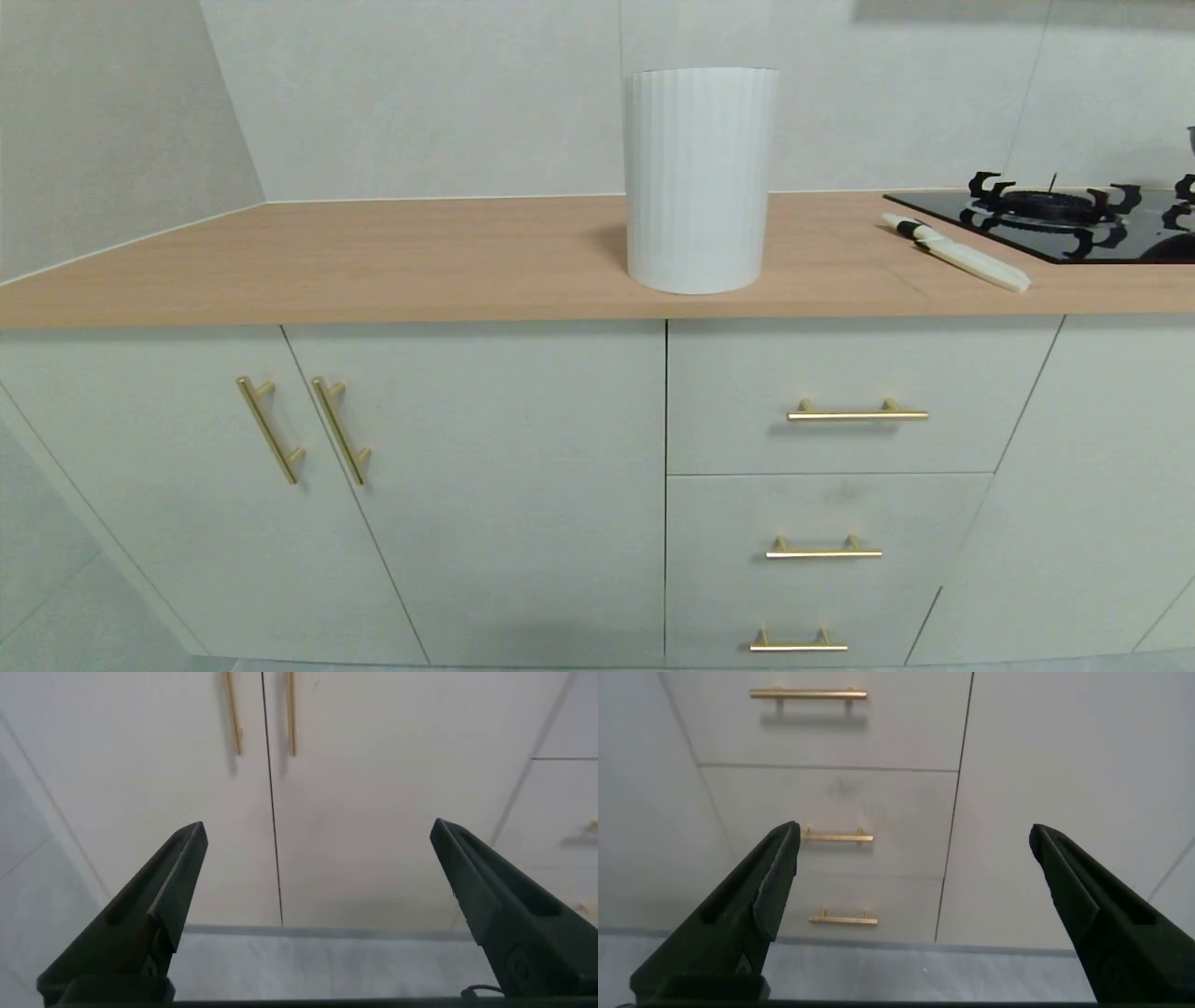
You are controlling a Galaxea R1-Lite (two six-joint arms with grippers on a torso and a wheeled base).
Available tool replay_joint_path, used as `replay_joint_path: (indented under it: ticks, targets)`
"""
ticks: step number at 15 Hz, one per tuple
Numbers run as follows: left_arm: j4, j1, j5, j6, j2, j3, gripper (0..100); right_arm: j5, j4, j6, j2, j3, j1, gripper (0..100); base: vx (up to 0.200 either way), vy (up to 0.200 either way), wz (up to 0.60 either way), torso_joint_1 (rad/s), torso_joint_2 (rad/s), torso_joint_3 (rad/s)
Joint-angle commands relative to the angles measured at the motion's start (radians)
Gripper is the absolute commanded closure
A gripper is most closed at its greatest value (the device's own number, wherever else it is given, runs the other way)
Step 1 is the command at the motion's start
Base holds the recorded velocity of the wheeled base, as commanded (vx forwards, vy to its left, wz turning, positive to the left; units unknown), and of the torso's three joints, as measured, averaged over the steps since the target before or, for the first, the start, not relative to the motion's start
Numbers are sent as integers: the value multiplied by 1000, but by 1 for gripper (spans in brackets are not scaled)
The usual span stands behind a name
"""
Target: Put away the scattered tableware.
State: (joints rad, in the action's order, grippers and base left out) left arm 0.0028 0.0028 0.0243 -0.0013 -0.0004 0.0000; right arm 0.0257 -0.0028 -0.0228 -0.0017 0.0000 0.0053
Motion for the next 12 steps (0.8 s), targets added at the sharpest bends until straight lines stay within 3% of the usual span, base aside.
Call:
replay_joint_path:
  ticks: [1,4,12]
  targets:
    - [0,0,0,0,0,0,0,0,0,0,2,0,1,0,200,0,0,2,2,2]
    - [0,0,0,0,0,0,0,0,0,1,2,0,1,0,200,0,0,4,2,-2]
    - [0,0,0,0,0,0,0,0,0,1,2,0,1,0,0,0,0,0,0,0]
